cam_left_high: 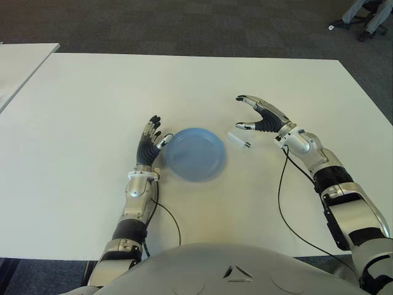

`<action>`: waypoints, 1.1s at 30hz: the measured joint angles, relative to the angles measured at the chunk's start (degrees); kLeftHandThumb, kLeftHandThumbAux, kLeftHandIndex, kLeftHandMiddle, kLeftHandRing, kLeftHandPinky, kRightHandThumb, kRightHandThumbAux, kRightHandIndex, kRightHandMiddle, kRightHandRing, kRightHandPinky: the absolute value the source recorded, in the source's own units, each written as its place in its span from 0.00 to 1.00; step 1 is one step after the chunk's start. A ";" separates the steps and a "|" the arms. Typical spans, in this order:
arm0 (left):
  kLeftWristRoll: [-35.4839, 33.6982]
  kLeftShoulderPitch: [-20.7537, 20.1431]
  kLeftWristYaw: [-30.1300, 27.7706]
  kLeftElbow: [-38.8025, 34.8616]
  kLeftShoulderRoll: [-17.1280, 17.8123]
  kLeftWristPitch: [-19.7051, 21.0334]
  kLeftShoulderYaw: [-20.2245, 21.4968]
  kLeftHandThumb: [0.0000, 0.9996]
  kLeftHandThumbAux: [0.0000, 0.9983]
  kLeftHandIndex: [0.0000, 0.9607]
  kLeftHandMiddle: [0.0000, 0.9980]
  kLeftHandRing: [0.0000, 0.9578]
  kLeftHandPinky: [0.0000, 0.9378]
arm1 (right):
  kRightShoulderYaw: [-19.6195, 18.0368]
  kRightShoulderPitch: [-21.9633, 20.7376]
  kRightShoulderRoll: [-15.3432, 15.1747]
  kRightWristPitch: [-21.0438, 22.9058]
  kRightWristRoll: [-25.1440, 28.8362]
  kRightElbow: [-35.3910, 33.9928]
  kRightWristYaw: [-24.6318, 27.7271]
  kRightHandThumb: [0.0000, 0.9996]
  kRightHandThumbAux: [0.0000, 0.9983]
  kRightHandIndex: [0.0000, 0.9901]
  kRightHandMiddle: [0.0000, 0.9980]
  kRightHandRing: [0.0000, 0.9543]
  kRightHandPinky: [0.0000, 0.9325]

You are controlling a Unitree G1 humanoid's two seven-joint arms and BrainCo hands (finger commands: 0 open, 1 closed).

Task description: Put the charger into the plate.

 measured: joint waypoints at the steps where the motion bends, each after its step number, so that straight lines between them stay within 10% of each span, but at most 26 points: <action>1: 0.01 0.00 0.00 0.01 0.00 0.00 0.00 0.00 0.55 0.00 0.09 0.08 0.07 | 0.00 0.17 0.14 0.71 -0.32 -0.78 0.00 0.35 0.30 0.00 0.00 0.00 0.00; 19: -0.07 -2.81 0.08 3.55 0.18 -0.54 0.46 0.00 0.56 0.00 0.10 0.09 0.08 | 1.46 12.92 4.20 18.50 -7.00 -19.29 0.30 0.32 0.25 0.00 0.00 0.00 0.02; 33: -0.17 -3.82 0.08 5.11 0.24 -1.22 0.63 0.00 0.56 0.00 0.09 0.08 0.06 | 1.44 17.29 3.30 22.42 -10.79 -25.14 -0.39 0.28 0.22 0.00 0.00 0.00 0.03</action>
